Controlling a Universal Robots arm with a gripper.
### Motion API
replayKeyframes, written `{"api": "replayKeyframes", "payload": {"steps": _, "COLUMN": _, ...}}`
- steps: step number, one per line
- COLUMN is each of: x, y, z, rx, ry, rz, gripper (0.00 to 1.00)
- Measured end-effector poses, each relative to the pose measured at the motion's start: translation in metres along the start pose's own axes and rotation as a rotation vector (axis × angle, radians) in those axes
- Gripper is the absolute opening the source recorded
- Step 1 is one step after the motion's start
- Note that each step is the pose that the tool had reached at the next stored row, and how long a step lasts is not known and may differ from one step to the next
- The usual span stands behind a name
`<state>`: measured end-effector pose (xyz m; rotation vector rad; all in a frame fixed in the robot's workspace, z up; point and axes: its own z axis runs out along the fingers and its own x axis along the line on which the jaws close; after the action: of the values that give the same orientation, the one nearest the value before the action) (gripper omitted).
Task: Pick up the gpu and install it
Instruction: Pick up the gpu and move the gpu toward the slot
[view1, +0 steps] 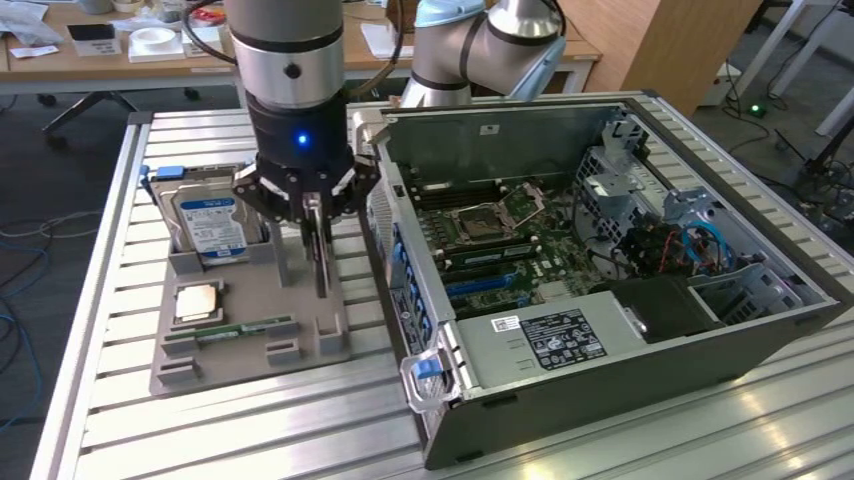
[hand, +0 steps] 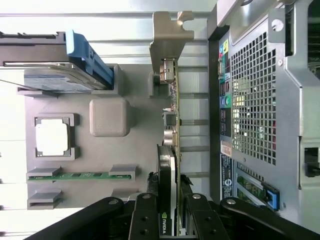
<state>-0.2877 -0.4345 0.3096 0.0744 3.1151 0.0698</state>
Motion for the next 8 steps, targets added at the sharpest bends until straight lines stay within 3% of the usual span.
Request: {"api": "replayKeyframes", "payload": {"steps": 8, "x": -0.001, "y": 0.0013, "z": -0.0273, "rx": 0.0000, "ry": 0.0000, "rz": 0.000, "gripper": 0.27}}
